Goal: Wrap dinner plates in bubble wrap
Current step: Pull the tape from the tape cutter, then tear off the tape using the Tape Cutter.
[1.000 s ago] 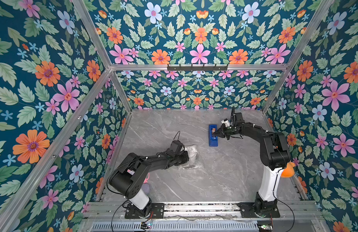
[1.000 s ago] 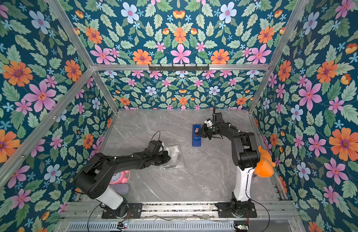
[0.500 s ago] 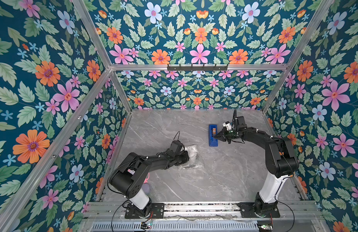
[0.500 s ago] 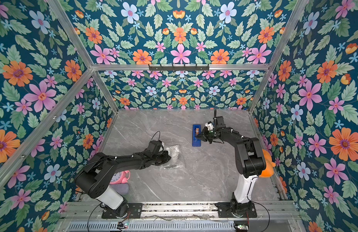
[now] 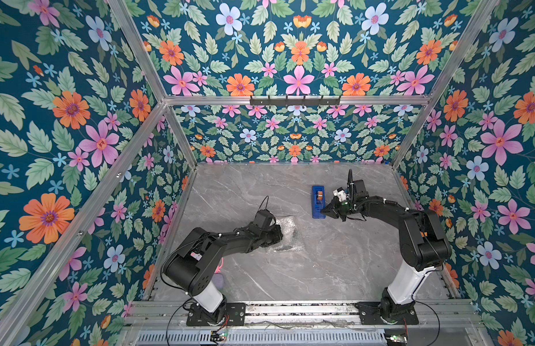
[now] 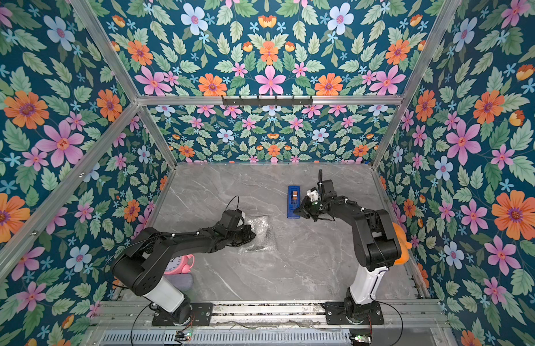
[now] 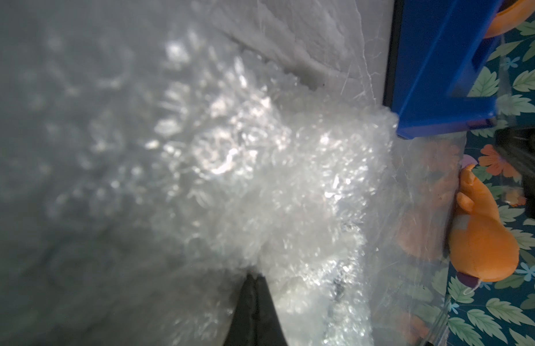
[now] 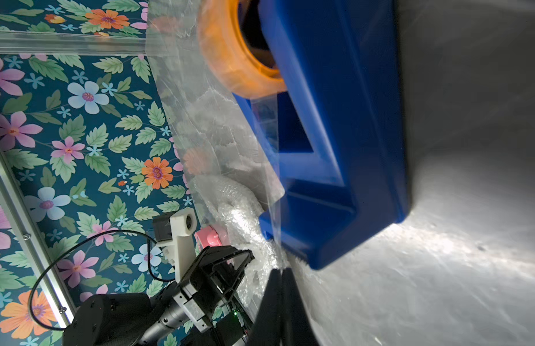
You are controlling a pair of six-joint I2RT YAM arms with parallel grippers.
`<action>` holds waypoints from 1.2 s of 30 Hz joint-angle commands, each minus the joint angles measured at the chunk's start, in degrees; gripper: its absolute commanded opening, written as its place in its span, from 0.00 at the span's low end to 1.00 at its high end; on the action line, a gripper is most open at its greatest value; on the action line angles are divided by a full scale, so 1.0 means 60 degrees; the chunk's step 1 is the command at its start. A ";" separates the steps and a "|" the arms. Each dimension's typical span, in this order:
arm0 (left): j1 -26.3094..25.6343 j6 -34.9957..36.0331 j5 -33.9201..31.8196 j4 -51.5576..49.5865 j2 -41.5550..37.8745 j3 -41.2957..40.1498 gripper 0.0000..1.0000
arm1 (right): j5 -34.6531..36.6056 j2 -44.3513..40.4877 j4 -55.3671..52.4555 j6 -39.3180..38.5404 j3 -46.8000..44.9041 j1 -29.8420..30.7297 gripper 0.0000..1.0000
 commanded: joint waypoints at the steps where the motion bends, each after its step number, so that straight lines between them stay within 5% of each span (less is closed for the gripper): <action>1: -0.0003 0.0062 -0.0196 -0.0743 0.0053 -0.0075 0.00 | 0.0029 0.0019 -0.0624 -0.0236 -0.0034 0.0060 0.00; 13: -0.0011 0.0027 -0.0210 -0.0644 0.0084 -0.0148 0.00 | 0.0323 -0.0235 -0.0627 -0.0232 -0.0361 0.0250 0.00; 24: -0.0011 0.0008 -0.0241 -0.0596 0.0018 -0.0233 0.00 | 0.2213 0.0525 -0.1618 -0.0849 -0.0020 0.0265 0.00; 30: -0.0011 -0.0007 -0.0267 -0.0552 -0.0041 -0.0281 0.00 | 0.2913 -0.0175 -0.1592 -0.0802 -0.0235 0.0396 0.00; 36: -0.0011 -0.0002 -0.0285 -0.0538 -0.0097 -0.0324 0.00 | 0.2359 -0.1206 -0.1358 -0.0959 -0.0448 0.0913 0.00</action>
